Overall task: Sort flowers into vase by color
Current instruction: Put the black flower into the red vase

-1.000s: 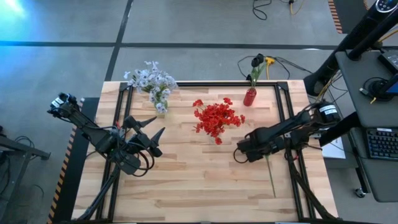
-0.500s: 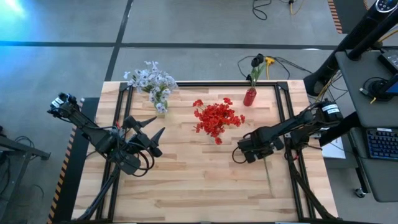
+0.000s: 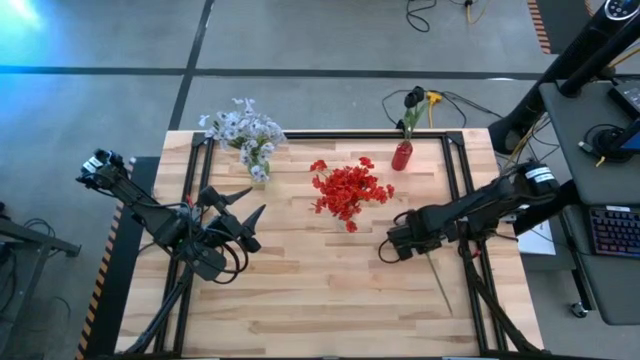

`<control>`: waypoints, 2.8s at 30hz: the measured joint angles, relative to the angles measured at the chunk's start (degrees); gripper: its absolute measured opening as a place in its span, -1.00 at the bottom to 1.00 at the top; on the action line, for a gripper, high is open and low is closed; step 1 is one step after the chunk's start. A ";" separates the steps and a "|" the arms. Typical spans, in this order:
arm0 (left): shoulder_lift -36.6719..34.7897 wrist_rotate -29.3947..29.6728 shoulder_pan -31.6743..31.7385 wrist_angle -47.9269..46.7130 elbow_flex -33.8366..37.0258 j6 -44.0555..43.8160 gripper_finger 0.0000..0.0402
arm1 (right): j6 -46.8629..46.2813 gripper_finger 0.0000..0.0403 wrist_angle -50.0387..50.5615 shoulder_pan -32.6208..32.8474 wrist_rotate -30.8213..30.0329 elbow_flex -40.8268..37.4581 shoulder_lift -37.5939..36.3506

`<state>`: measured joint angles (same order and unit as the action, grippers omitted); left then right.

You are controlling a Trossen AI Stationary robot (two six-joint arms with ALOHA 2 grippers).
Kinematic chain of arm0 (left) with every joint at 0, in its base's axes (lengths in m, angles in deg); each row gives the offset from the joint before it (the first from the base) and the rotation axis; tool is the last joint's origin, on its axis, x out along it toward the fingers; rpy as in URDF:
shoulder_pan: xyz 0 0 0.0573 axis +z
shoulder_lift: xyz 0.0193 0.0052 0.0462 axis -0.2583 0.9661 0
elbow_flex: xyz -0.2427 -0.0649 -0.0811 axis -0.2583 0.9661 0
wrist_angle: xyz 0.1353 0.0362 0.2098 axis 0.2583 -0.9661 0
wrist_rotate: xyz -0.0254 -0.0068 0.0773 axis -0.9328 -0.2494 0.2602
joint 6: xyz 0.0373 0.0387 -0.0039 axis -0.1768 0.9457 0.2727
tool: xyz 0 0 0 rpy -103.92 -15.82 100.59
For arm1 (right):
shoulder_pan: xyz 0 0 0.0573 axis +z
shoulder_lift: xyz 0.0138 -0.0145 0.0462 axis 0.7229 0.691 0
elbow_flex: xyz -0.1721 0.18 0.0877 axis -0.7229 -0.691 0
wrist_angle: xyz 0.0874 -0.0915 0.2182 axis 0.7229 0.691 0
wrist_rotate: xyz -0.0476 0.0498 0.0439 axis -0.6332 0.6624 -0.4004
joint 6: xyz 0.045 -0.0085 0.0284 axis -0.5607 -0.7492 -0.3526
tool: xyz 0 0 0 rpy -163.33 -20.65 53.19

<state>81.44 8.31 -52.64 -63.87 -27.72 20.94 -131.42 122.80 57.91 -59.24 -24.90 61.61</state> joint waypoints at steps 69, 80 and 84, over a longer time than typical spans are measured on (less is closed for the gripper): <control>0.02 0.02 0.00 0.21 0.00 0.02 0.16 | 55.42 -0.94 -14.96 -24.81 -75.57 30.34 -19.92; 0.02 0.02 0.00 0.21 0.00 0.04 0.16 | 58.53 -0.94 -21.28 -28.73 -70.11 26.09 -19.80; 0.02 0.02 0.00 0.21 0.00 0.04 0.16 | 63.82 -0.94 -27.29 -29.23 -68.01 24.84 -19.83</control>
<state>81.46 8.33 -52.64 -63.66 -27.72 20.99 -67.60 95.50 28.68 -127.25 -0.05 41.77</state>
